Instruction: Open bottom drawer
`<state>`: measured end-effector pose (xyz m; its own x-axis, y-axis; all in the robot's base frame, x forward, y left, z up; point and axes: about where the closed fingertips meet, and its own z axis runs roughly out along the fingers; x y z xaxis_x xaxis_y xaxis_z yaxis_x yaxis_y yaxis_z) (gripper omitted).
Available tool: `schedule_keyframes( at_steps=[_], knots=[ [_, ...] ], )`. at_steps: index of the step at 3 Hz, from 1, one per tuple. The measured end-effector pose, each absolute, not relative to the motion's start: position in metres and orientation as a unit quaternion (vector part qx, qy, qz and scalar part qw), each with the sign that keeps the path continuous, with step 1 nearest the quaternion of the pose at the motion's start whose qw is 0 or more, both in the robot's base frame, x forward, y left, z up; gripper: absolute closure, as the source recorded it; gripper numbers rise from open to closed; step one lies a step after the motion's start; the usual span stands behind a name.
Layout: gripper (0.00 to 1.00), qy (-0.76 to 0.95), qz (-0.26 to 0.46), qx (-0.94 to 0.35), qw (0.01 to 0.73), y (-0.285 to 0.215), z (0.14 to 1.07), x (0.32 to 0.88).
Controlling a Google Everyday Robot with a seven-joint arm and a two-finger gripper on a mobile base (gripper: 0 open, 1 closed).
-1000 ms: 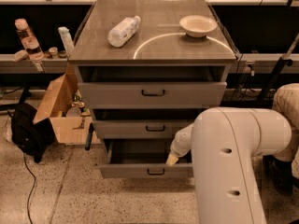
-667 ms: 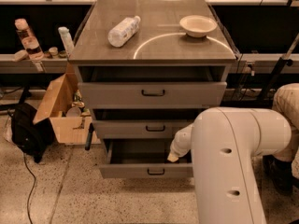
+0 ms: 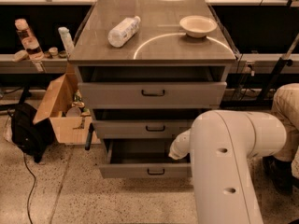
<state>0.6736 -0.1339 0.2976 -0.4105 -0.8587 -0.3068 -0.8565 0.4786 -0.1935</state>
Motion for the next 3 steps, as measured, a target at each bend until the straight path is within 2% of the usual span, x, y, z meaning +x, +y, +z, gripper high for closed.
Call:
schedule_keyframes(
  at_steps=[3],
  knots=[
    [1.00,0.843,0.013,-0.501,0.194,-0.124,0.243,0.686]
  ],
)
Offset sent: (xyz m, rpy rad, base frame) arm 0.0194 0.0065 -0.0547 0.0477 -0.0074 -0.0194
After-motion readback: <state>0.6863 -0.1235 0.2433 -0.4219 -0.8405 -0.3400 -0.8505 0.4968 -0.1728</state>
